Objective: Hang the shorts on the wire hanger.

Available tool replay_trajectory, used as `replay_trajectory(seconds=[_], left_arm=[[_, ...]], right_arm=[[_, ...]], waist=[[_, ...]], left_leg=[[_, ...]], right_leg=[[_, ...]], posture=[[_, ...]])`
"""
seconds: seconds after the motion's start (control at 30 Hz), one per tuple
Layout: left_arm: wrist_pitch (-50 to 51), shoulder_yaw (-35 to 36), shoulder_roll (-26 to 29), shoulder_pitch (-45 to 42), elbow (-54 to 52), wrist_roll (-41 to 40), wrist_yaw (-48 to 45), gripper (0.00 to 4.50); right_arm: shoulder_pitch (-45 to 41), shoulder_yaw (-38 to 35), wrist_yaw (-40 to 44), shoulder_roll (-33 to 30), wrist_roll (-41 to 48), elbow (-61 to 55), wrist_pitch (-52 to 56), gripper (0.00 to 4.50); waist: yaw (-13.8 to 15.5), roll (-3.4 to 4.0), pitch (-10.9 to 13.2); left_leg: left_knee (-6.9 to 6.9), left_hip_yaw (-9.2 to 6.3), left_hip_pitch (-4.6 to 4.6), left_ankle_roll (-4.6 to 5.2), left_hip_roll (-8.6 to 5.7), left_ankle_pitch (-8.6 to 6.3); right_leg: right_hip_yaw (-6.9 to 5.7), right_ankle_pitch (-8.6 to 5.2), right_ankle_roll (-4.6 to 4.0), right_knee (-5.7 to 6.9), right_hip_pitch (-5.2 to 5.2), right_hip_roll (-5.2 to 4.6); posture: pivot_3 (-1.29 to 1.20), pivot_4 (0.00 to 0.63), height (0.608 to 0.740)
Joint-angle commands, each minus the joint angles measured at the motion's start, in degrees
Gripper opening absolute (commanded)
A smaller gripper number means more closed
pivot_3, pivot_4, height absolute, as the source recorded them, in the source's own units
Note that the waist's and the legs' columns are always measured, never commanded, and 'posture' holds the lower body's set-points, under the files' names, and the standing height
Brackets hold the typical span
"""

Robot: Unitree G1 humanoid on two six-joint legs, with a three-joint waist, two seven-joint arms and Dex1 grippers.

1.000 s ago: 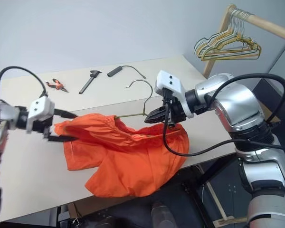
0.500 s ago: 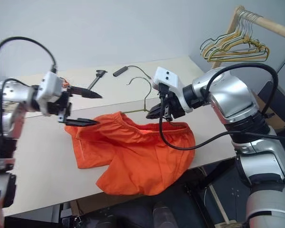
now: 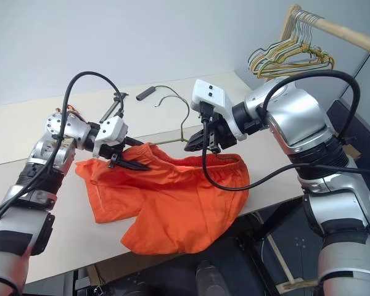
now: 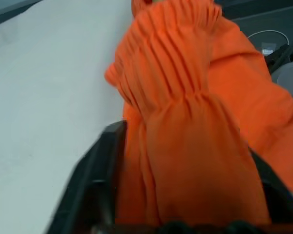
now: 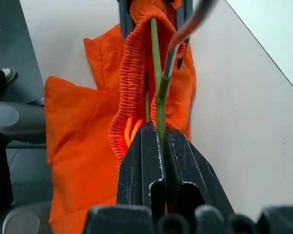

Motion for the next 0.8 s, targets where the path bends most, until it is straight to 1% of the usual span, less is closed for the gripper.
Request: replay_trajectory(seconds=[0.03,0.07,0.13,0.17,0.3,0.37,0.4,0.43,0.47,0.53,0.57,0.77,0.8], left_arm=[[-0.6,1.4,0.1,-1.7,-0.5,-0.2,-0.3,1.15],[-0.4,1.4,0.2,-1.7,-0.5,-0.2,-0.3,0.79],[0.3,1.8,0.1,-1.6,-1.0,-0.3,-0.1,0.2],[0.8,2.1,0.1,-1.5,-1.3,-0.4,0.0,0.01],[2.0,3.0,-0.1,-1.1,-2.1,-0.7,0.5,0.01],[2.5,3.2,0.0,-0.6,-2.5,-0.9,0.3,0.0],[3.0,3.4,0.2,-0.2,-2.9,-1.2,0.1,0.0],[3.5,3.6,0.4,0.3,-3.4,-1.5,-0.1,0.0],[3.9,3.7,0.5,0.6,-3.7,-1.7,-0.1,0.0],[4.6,4.1,0.6,1.1,-4.3,-1.9,0.1,0.0],[4.8,4.3,0.7,1.3,-4.5,-1.9,0.2,0.0],[6.1,5.7,0.8,2.0,-4.5,-2.1,0.7,0.0],[6.5,6.0,0.7,2.0,-4.3,-2.1,1.0,0.0]], right_arm=[[-2.1,-1.9,0.5,-0.3,0.3,-1.4,-0.1,0.0],[-2.1,-1.9,0.5,-0.3,0.3,-1.4,-0.1,0.0],[-2.1,-2.0,0.2,0.0,0.2,-1.3,-0.6,0.0],[-1.9,-2.0,0.0,0.0,-0.1,-1.4,-1.2,0.0],[-1.0,-1.7,-0.7,-0.1,-1.3,-1.9,-3.4,0.0],[-0.5,-1.7,-1.2,-0.2,-1.9,-2.2,-3.9,0.56],[-0.2,-1.8,-1.7,-0.5,-2.1,-2.5,-3.7,0.74],[0.0,-2.1,-2.2,-0.8,-2.3,-2.7,-3.4,1.16],[0.1,-2.3,-2.5,-1.0,-2.5,-2.8,-3.1,1.33],[0.3,-3.3,-2.8,-1.9,-2.4,-2.9,-2.6,2.08],[0.4,-4.0,-2.9,-2.6,-2.1,-3.0,-2.2,2.33],[1.6,-12.2,-4.6,-9.0,0.6,-5.1,1.3,4.29],[2.5,-14.1,-4.7,-10.6,1.4,-5.8,1.8,4.46]], waist=[[-0.1,0.0,0.0],[-0.2,0.0,0.0],[-0.2,0.0,0.0],[-0.2,0.0,0.0],[-0.2,0.0,0.0],[-0.2,0.0,0.0],[-0.3,0.0,0.0],[-0.3,0.0,0.0],[-0.3,0.0,0.0],[-0.3,0.0,0.0],[-0.3,0.0,0.0],[-0.1,0.0,0.0],[-0.2,0.0,0.0]], left_leg=[[0.0,0.0,0.0,0.0,0.0,0.0],[0.0,-0.01,0.02,0.0,0.01,0.0],[0.0,-0.01,0.02,0.0,0.02,0.0],[0.0,-0.01,0.02,0.0,0.02,0.0],[0.0,-0.02,0.02,0.0,0.05,0.0],[0.0,-0.01,0.02,0.0,0.05,0.0],[0.0,-0.01,0.02,0.0,0.05,0.0],[0.0,-0.02,0.01,0.0,0.05,0.0],[0.0,-0.02,0.01,0.0,0.06,0.0],[-0.01,-0.02,0.02,0.0,0.06,0.0],[-0.01,-0.02,0.02,0.0,0.06,0.0],[-0.01,-0.02,-0.02,0.0,0.05,0.0],[-0.02,-0.02,0.01,0.0,0.05,0.0]], right_leg=[[0.0,0.0,0.0,0.0,0.0,0.0],[0.0,0.0,0.0,0.0,0.0,0.0],[0.0,0.0,0.0,0.0,0.0,0.0],[0.0,0.0,0.0,0.0,0.0,0.0],[0.0,0.0,0.0,0.01,0.0,0.0],[0.0,0.0,0.0,0.01,0.0,-0.01],[0.0,0.0,0.0,0.01,0.0,0.0],[0.0,0.0,0.0,0.01,-0.01,0.0],[0.0,0.0,0.0,0.01,0.0,-0.01],[0.0,0.0,0.0,0.02,0.0,-0.01],[0.0,0.0,0.0,0.02,-0.01,-0.01],[-0.02,-0.01,0.02,-0.03,0.0,-0.06],[-0.02,-0.02,0.03,-0.03,0.01,-0.06]], posture=[[-0.23,0.007,0.74],[-0.23,0.008,0.74],[-0.23,0.009,0.74],[-0.23,0.009,0.74],[-0.23,0.01,0.74],[-0.23,0.013,0.74],[-0.24,0.014,0.74],[-0.24,0.015,0.74],[-0.24,0.015,0.74],[-0.24,0.017,0.74],[-0.24,0.017,0.74],[-0.25,0.022,0.74],[-0.25,0.022,0.74]])
